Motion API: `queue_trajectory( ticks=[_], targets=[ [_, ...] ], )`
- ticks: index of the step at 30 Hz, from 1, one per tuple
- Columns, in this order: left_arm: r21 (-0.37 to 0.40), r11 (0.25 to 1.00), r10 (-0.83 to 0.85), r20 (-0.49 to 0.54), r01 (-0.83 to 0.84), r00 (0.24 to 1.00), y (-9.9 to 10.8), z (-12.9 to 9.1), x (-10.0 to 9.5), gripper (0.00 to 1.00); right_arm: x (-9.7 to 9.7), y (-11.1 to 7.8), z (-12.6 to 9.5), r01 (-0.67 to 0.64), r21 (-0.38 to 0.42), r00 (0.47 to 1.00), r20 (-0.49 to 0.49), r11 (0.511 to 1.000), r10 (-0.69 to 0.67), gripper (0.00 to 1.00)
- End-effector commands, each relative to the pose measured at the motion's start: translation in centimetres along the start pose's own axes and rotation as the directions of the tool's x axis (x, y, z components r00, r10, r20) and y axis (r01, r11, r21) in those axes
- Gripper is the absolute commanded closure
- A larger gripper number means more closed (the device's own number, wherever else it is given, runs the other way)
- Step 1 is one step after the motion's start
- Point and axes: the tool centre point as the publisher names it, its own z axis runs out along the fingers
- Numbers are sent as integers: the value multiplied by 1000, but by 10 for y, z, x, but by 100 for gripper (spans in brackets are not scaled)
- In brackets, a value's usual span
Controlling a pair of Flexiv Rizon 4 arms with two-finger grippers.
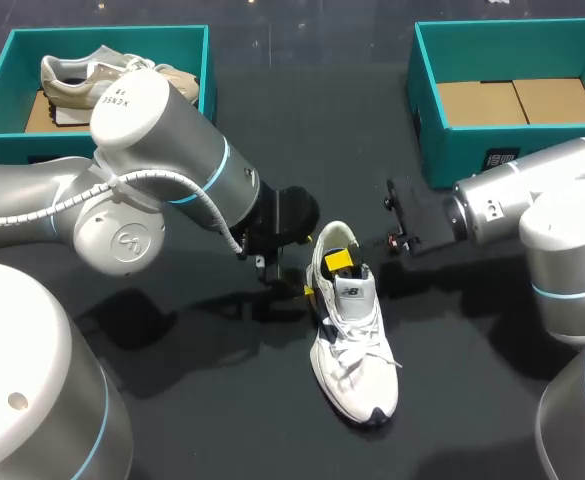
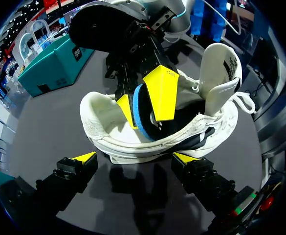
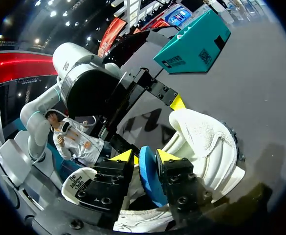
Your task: Take the shoe out of the shoebox, open the shoe tongue, remove and reinsert the insole, then place the shoe into the shoebox
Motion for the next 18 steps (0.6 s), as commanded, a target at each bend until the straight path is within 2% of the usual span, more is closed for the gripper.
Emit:
queue_trajectory(
  ticks=[1,7,18],
  targets=[
    [6,1000,3,-2,-3,1000,4,-6,2,0,8,7,-4,4,24,1000,25,1000,-5,51],
    [17,1000,4,8,-4,1000,6,-12,1,0,15,8,-11,4,36,997,71,999,-6,47],
    [31,998,46,14,-47,999,5,-30,-6,0,15,9,-34,-36,55,990,135,998,29,48]
  ],
)
